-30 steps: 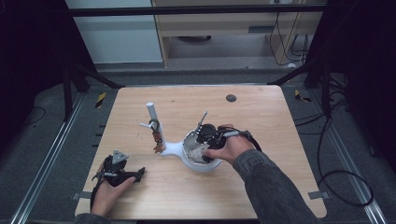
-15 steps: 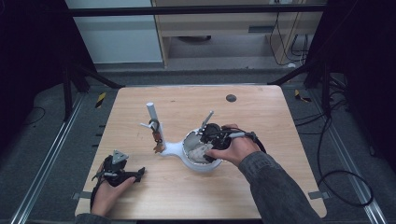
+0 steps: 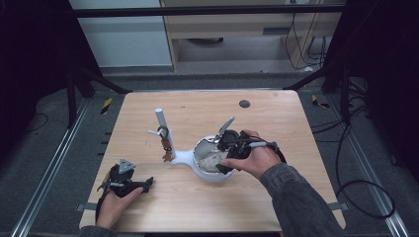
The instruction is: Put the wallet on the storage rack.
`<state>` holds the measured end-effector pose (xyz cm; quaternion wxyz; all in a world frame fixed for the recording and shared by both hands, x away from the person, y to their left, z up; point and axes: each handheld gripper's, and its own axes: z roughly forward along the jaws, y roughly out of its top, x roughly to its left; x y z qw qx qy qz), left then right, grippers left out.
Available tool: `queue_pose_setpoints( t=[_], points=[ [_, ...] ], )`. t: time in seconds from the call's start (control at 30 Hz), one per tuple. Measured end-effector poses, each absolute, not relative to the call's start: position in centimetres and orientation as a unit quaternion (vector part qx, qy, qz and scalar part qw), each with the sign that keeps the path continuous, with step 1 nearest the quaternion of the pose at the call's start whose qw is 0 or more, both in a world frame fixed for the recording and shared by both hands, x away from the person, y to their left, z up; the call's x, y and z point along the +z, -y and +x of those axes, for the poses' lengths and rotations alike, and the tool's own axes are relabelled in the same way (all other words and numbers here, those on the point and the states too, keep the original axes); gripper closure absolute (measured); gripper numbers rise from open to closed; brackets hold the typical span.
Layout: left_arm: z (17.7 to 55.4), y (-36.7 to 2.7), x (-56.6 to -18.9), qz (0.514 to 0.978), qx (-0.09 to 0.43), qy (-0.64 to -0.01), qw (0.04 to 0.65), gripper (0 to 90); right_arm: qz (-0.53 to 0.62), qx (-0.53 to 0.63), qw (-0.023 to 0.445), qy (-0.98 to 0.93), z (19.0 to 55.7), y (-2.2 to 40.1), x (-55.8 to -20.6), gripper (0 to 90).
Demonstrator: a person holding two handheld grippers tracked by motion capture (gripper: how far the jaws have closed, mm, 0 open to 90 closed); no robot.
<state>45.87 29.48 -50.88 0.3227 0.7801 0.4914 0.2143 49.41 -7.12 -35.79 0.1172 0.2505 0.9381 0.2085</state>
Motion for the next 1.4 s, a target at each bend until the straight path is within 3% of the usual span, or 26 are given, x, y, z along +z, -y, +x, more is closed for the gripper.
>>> queue_pose_setpoints(
  t=[0.17,0.7,1.4],
  points=[
    [45.9,-29.5,-50.9,0.781,0.214,-0.491,0.323,0.1,0.252,0.230,0.125,-0.932,49.1,7.8,-35.2,6.3],
    [45.9,-29.5,-50.9,0.782,0.213,-0.490,0.321,0.1,0.288,0.288,0.174,-0.897,49.1,12.3,-34.7,5.8],
    [45.8,-29.5,-50.9,0.783,0.213,-0.489,0.321,0.1,0.359,0.301,0.212,-0.858,49.1,19.2,-38.6,9.2]
  ],
)
